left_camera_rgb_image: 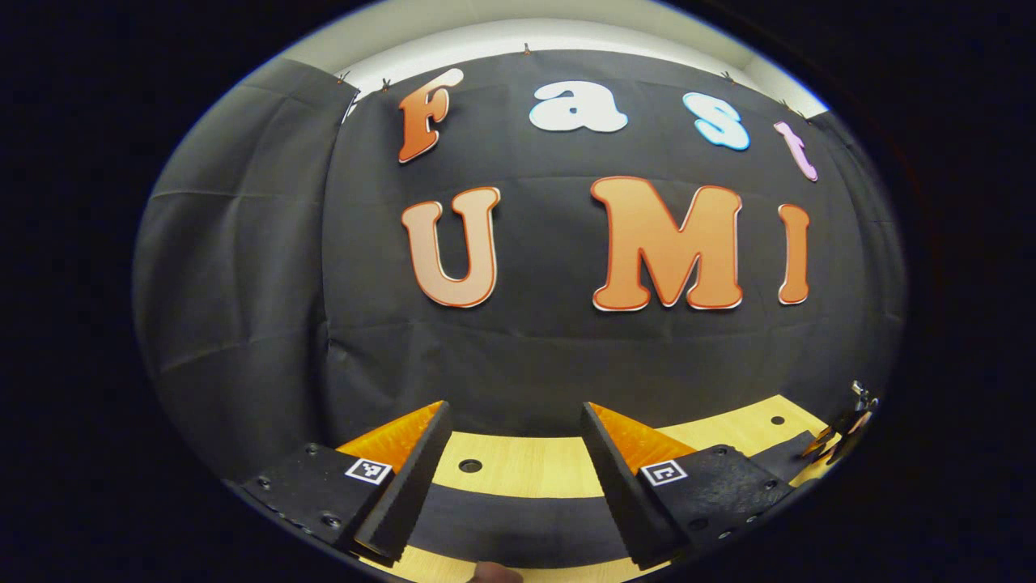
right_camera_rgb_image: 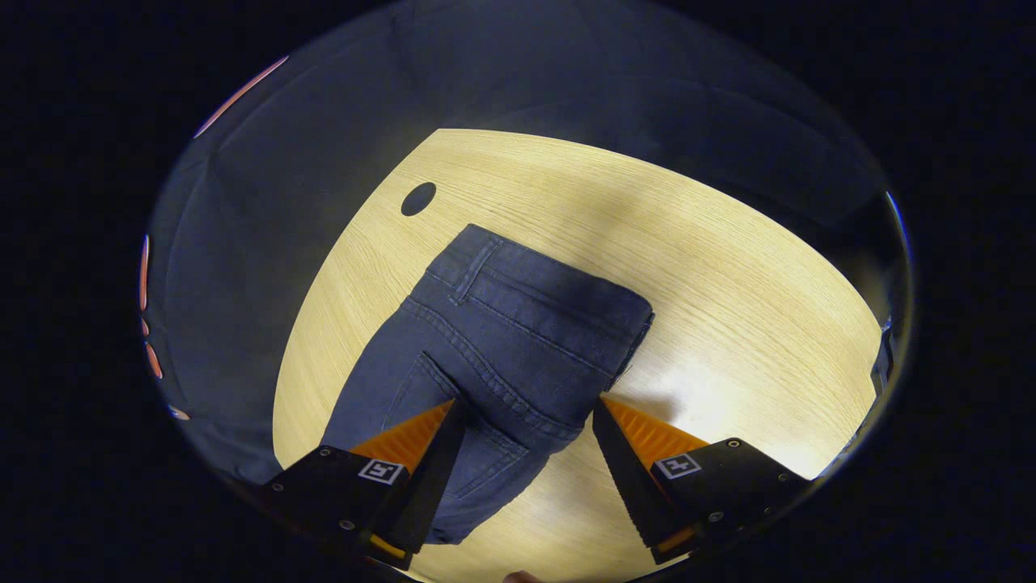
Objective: Grasp the waist and the cuffs of the jeans and fold them to make the two legs overlap; first hold the waist and fold one-third of the jeans toward the cuffs, then hold the cuffs and fold the remaining one-third in the same direction to finish folding.
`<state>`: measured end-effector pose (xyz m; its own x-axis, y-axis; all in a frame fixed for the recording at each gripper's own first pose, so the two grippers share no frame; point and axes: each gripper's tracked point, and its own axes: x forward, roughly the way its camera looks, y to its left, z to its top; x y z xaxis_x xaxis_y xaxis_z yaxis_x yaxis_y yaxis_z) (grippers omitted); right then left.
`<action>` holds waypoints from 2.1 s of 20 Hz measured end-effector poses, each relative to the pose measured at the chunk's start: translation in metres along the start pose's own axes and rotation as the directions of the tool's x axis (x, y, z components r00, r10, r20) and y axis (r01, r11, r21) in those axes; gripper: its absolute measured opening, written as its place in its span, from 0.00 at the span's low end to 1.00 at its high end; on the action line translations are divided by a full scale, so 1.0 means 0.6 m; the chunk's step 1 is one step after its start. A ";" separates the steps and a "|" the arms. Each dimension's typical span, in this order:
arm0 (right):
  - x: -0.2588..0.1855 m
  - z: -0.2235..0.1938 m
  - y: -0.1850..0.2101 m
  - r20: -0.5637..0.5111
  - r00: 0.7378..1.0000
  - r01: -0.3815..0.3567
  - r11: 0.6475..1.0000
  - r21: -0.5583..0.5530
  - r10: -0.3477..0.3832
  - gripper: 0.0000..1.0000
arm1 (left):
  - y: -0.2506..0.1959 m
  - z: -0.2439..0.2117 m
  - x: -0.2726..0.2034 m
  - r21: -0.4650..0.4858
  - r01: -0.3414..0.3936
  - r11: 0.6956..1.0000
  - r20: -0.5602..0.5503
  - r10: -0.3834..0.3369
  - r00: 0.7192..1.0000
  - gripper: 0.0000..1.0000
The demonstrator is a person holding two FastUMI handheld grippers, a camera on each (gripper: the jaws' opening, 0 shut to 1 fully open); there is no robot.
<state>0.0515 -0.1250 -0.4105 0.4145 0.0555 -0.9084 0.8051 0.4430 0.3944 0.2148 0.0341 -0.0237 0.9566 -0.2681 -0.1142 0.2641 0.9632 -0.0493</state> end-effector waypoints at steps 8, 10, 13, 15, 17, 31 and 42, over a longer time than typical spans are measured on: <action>0.013 0.005 -0.014 0.032 0.999 0.016 0.999 -0.046 -0.015 0.67 | -0.060 0.028 -0.094 -0.008 0.002 1.000 0.077 -0.001 0.997 0.94; 0.019 0.003 -0.004 0.051 0.999 -0.017 0.998 -0.064 0.020 0.42 | -0.075 0.008 -0.100 0.015 -0.001 1.000 0.035 0.001 0.999 0.94; 0.026 0.006 -0.002 0.065 0.997 -0.036 0.997 -0.067 0.041 0.37 | -0.098 -0.012 -0.110 0.024 0.010 1.000 -0.009 -0.009 1.000 0.95; 0.009 0.009 0.006 0.089 0.995 -0.034 0.997 -0.066 0.040 0.22 | -0.104 -0.019 -0.112 0.032 0.013 0.999 -0.026 -0.012 1.000 0.95; 0.007 0.010 0.010 0.114 0.992 -0.035 0.996 -0.081 0.044 0.22 | -0.105 -0.015 -0.114 0.043 0.015 0.999 -0.023 -0.014 1.000 0.95; -0.084 0.034 0.077 0.364 0.915 -0.069 0.955 -0.288 0.176 0.22 | -0.037 -0.027 -0.088 0.008 0.096 0.995 -0.023 -0.095 0.995 0.95; -0.154 -0.036 0.197 0.380 0.859 -0.008 0.752 -0.659 0.343 0.22 | 0.055 -0.052 -0.073 -0.034 0.072 0.997 -0.058 -0.074 0.996 0.95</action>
<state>0.0996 -0.0584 -0.2832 0.7933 -0.1407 -0.5924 0.3221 0.9226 0.2122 0.1780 0.0769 -0.0511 0.9258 -0.3391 -0.1673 0.3280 0.9403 -0.0907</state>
